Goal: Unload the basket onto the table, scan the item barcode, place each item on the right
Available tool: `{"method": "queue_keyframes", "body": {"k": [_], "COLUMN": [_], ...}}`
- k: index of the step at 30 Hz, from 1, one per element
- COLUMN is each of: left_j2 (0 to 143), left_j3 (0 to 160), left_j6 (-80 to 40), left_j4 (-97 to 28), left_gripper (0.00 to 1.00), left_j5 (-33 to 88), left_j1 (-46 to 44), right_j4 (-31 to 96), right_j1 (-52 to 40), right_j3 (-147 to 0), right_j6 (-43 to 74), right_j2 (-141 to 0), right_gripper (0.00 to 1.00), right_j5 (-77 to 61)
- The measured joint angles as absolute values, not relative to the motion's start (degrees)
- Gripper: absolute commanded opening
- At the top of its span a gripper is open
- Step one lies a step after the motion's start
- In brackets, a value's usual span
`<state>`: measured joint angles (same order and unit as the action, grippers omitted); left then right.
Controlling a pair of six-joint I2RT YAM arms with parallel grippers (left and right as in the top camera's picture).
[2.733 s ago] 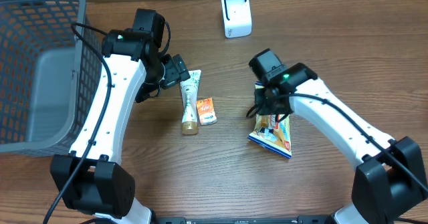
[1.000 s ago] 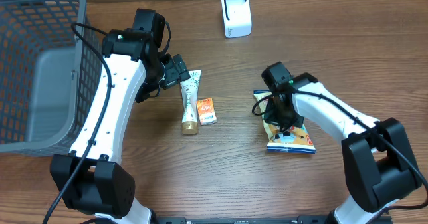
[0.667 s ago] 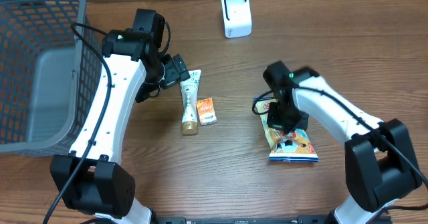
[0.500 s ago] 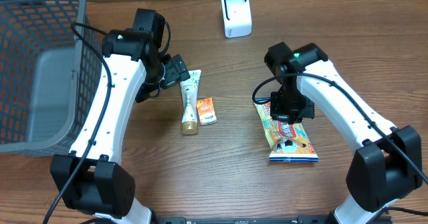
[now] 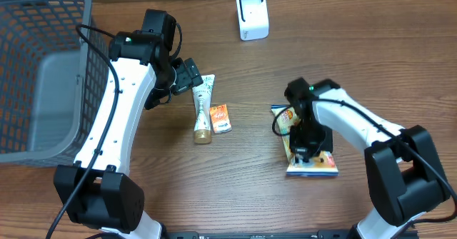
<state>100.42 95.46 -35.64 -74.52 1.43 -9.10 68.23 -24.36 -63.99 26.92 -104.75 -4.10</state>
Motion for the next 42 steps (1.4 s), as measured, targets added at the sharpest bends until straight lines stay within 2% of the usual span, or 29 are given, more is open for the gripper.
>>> {"method": "queue_keyframes", "body": {"k": [7, 12, 16, 20, 25, 32, 38, 42], "left_j2": [100.4, 100.4, 100.4, 100.4, 100.4, 100.4, 100.4, 100.4], "left_j3": [95.5, 95.5, 95.5, 95.5, 95.5, 95.5, 95.5, 95.5], "left_j6": [-35.6, -35.6, -35.6, -35.6, -35.6, -35.6, -35.6, -35.6], "left_j4": [-74.5, -74.5, -74.5, -74.5, -74.5, -74.5, -74.5, -74.5], "left_gripper": [1.00, 1.00, 1.00, 1.00, 1.00, 1.00, 1.00, 1.00], "left_j5": [1.4, 1.4, 1.4, 1.4, 1.4, 1.4, 1.4, 1.4], "left_j1": [-9.1, -9.1, -9.1, -9.1, -9.1, -9.1, -9.1, -9.1], "right_j4": [71.1, 79.0, 78.3, 77.3, 72.2, 57.7, 42.6, 42.4], "right_j1": [-24.3, -24.3, -24.2, -24.2, -24.1, -24.0, -24.0, -24.0], "right_j3": [-61.6, -71.0, -78.3, -78.4, -73.8, -66.1, -65.6, -66.1], "right_j6": [27.8, 28.1, 28.0, 28.2, 28.3, 27.8, 18.7, 13.4], "right_j2": [-104.7, -104.8, -104.8, -104.7, -104.7, -104.7, -104.2, -104.2], "right_gripper": [0.04, 0.04, 0.05, 0.06, 0.06, 0.06, 0.04, 0.04], "right_j5": [-5.0, -4.2, -3.9, -2.2, -1.2, -0.9, -4.6, -6.9]}}
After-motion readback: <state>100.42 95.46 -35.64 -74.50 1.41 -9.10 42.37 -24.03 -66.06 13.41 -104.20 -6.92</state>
